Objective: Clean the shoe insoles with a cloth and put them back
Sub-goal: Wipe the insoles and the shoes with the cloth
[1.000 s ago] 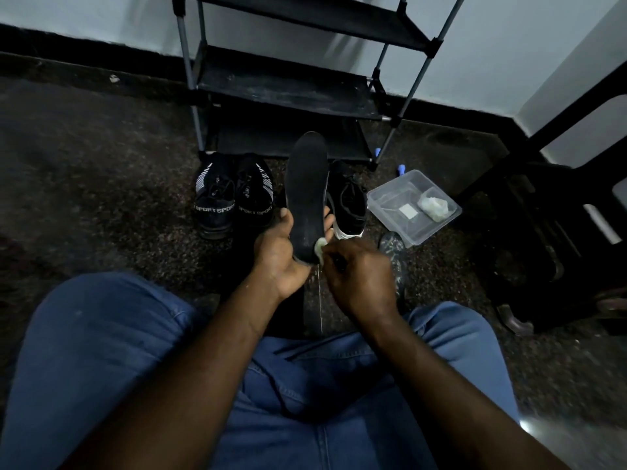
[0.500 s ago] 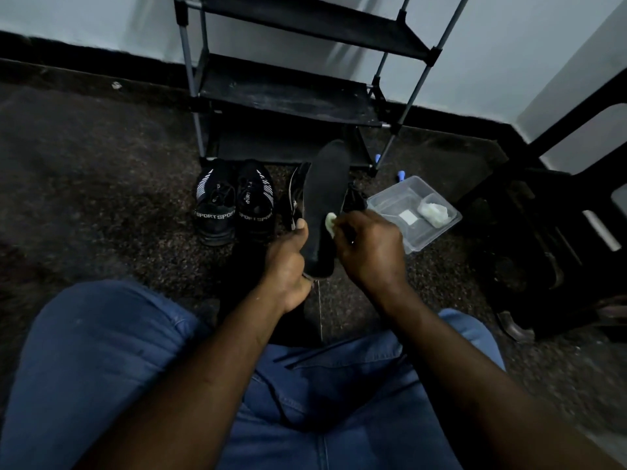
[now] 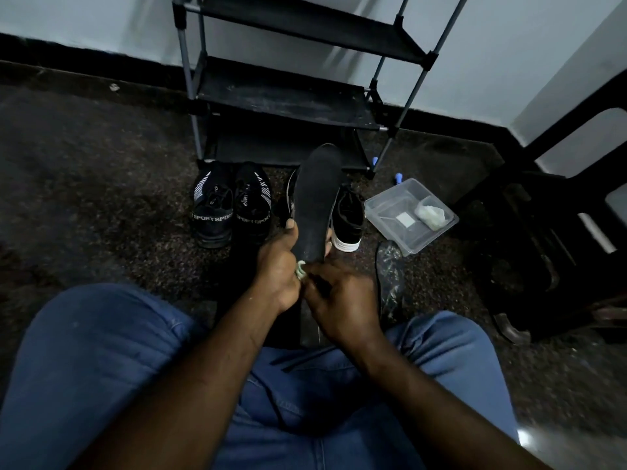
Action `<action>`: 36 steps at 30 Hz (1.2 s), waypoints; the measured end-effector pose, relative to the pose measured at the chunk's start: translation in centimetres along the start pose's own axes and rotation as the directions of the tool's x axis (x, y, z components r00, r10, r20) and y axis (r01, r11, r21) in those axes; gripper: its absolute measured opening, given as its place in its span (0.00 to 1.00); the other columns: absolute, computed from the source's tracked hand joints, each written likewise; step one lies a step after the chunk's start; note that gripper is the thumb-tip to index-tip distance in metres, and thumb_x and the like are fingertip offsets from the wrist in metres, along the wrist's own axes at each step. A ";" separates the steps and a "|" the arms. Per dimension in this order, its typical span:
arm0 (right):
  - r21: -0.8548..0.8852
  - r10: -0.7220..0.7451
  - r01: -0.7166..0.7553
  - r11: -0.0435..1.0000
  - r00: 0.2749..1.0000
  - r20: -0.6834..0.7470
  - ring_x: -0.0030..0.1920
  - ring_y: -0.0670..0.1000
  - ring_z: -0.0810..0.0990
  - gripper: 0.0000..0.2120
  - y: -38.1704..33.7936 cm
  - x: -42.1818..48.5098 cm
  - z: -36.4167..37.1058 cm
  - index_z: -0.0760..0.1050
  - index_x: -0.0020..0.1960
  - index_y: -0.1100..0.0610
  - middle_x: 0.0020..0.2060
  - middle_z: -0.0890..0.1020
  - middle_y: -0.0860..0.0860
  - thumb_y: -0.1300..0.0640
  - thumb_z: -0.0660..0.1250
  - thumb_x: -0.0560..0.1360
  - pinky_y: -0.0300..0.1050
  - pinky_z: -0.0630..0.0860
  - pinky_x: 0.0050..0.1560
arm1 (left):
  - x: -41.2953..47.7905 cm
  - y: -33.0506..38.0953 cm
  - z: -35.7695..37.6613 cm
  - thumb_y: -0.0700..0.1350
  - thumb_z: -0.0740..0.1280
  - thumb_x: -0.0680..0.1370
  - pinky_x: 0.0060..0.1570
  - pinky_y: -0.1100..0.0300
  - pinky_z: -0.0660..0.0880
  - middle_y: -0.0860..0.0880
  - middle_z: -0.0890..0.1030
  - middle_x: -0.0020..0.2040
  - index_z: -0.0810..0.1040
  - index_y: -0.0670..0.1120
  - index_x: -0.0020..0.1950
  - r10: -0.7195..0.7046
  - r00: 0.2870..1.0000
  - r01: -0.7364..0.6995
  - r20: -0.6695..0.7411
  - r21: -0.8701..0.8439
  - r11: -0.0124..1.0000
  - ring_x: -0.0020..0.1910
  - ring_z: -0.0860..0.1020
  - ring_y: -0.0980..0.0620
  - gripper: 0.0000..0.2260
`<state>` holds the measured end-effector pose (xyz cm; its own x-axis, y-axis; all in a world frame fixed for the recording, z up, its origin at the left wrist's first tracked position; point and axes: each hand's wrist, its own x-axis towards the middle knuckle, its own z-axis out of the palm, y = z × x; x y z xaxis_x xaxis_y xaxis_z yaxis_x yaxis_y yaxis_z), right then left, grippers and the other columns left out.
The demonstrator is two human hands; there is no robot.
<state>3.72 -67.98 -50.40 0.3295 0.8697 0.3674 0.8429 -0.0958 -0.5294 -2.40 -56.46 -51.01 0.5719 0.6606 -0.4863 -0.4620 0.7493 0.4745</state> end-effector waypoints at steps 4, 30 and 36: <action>-0.122 -0.024 0.012 0.993 0.995 -0.093 0.39 0.50 0.78 0.04 0.9 2.3 -1.5 0.86 0.50 0.55 0.41 0.83 0.54 0.56 0.73 0.78 0.43 0.72 0.41 | -0.2 -0.4 0.3 0.51 0.59 0.85 0.54 0.50 0.82 0.38 0.83 0.60 0.81 0.42 0.59 0.078 0.997 -0.076 -0.007 0.130 0.989 0.53 0.84 0.43 0.17; -0.152 -0.039 0.057 0.987 0.992 0.120 0.39 0.57 0.81 0.15 -0.5 2.1 -0.9 0.85 0.45 0.51 0.39 0.84 0.53 0.48 0.61 0.72 0.48 0.77 0.39 | -0.1 -1.4 -0.5 0.62 0.64 0.78 0.69 0.46 0.73 0.37 0.81 0.63 0.77 0.35 0.69 -0.040 0.995 0.026 0.089 0.151 0.988 0.62 0.80 0.40 0.33; -0.217 -0.073 0.096 0.972 0.991 0.111 0.40 0.57 0.81 0.06 1.6 1.1 -2.1 0.86 0.47 0.52 0.39 0.82 0.52 0.51 0.72 0.75 0.47 0.76 0.39 | 0.0 -0.9 -0.3 0.50 0.54 0.86 0.55 0.51 0.75 0.36 0.81 0.53 0.84 0.34 0.53 -0.045 0.991 0.042 0.125 0.033 0.999 0.47 0.78 0.43 0.25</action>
<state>6.30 -68.23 -49.24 0.2180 0.9229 0.3173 0.9426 -0.1149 -0.3136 -2.15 -57.10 -51.65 0.6726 0.6149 -0.4118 -0.4151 0.7742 0.4779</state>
